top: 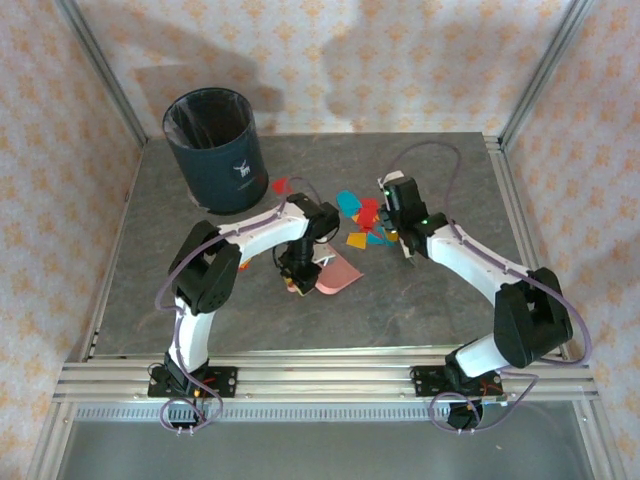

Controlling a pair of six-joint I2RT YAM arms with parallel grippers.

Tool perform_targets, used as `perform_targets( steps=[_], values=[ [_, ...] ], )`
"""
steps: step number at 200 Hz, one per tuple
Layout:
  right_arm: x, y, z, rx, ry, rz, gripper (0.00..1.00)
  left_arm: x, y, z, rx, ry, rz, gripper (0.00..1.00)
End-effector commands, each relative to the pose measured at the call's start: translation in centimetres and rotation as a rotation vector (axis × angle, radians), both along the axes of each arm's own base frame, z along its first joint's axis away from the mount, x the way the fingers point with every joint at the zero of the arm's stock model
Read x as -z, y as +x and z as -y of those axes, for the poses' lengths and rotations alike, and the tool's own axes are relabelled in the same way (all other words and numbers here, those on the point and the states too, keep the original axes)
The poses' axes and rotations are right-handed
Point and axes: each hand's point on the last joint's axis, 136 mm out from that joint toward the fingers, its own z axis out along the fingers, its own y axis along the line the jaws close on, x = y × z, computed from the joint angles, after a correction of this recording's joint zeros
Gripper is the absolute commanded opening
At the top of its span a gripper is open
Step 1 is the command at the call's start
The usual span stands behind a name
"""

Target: Sweep away the paper scraps from the table

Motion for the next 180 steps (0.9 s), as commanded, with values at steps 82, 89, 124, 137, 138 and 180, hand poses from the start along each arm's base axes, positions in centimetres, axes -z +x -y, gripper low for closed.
perform_targets(
  steps=[82,89,124,137,138,180],
  values=[
    [-0.6,-2.8,-7.1,-0.269,0.161,-0.073,0.00,-0.1,1.8,1.6,0.076,0.013,-0.026,0.00],
    [-0.7,-3.0,-7.4,-0.278,0.174,-0.077,0.00,0.0,1.9,1.7,0.078,0.014,-0.029,0.00],
    [-1.5,-4.1,-9.0,-0.331,0.252,-0.099,0.00,0.0,2.3,2.0,0.086,0.010,-0.029,0.00],
    [-1.8,-4.5,-9.4,-0.346,0.283,-0.106,0.00,0.0,2.2,2.1,0.088,0.005,-0.034,0.00],
    [-1.9,-4.6,-9.5,-0.347,0.285,-0.106,0.00,0.0,2.2,2.1,0.088,0.005,-0.034,0.00],
    [-3.5,-5.5,-9.6,-0.356,0.329,-0.098,0.00,-0.2,2.3,2.3,0.085,-0.007,-0.019,0.00]
  ],
)
